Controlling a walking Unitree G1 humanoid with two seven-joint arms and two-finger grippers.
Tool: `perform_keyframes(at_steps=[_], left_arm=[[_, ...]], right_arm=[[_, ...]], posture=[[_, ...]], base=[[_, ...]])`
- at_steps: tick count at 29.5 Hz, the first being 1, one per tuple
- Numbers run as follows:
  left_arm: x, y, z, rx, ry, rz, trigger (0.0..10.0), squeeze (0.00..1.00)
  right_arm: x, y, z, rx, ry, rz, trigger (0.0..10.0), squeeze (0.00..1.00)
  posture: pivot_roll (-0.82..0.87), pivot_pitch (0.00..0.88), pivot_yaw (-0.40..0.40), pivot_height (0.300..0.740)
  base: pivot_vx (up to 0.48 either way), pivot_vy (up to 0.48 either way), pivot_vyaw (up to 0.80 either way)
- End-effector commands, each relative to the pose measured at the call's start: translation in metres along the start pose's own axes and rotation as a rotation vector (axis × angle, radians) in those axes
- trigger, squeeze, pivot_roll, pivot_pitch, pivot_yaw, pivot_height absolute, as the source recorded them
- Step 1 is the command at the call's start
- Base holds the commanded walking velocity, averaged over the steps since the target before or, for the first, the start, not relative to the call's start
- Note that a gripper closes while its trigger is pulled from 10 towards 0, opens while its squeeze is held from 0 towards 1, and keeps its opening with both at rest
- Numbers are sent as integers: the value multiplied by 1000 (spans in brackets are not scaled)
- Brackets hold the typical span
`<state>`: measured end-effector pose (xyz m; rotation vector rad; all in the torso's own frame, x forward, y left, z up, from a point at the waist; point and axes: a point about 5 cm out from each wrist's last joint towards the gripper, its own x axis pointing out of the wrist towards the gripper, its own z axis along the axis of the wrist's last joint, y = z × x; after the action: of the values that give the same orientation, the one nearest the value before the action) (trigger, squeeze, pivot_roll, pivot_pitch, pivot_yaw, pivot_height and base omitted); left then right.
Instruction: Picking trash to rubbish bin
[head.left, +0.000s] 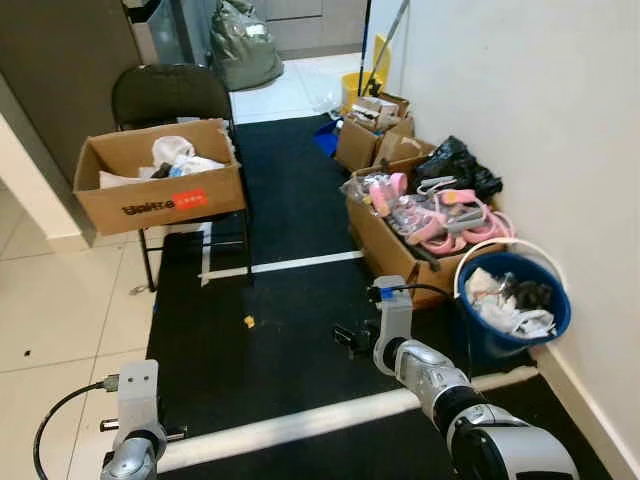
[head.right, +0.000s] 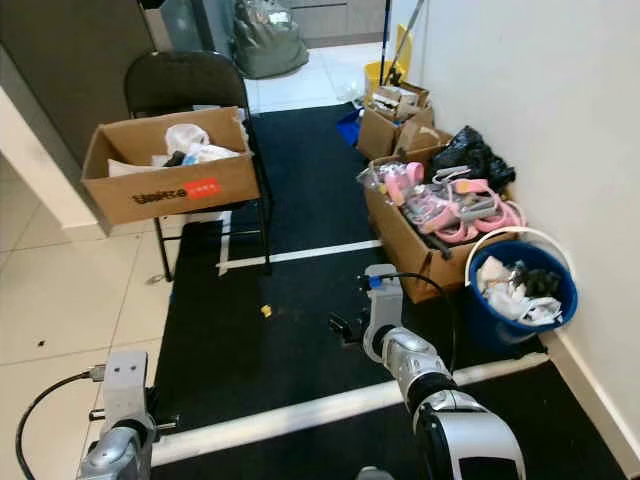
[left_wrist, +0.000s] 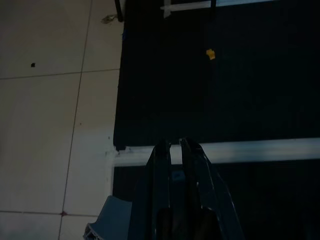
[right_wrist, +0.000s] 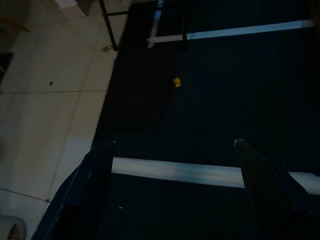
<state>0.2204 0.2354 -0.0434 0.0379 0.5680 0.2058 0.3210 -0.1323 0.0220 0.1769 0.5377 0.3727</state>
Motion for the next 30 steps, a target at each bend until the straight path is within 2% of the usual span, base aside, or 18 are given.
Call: perform_keyframes(at_steps=[1,8,19,26,30], left_arm=[[-1,5,-2,11,17,15,10000,0],[1,-2,1,23,7,-9,10000,0],[1,-4,2,31,2,-16,10000,0],[3,-3,8,38,-24,-12,10000,0],[7,-1,18,35,-61,-5,10000,0]], right_arm=[[2,4,0,9,1,10,10000,0],[2,4,0,10,-1,7,10000,0],[1,3,-1,15,1,8,10000,0],[1,2,-1,28,-3,8,10000,0],[1,2,-1,36,-5,7,10000,0]], posture=[[24,59,51,740],[21,57,54,740],[27,60,51,740],[28,61,47,740],[30,59,46,740]], base=[[379,0,0],[389,0,0],[398,0,0],[402,0,-800],[409,0,0]])
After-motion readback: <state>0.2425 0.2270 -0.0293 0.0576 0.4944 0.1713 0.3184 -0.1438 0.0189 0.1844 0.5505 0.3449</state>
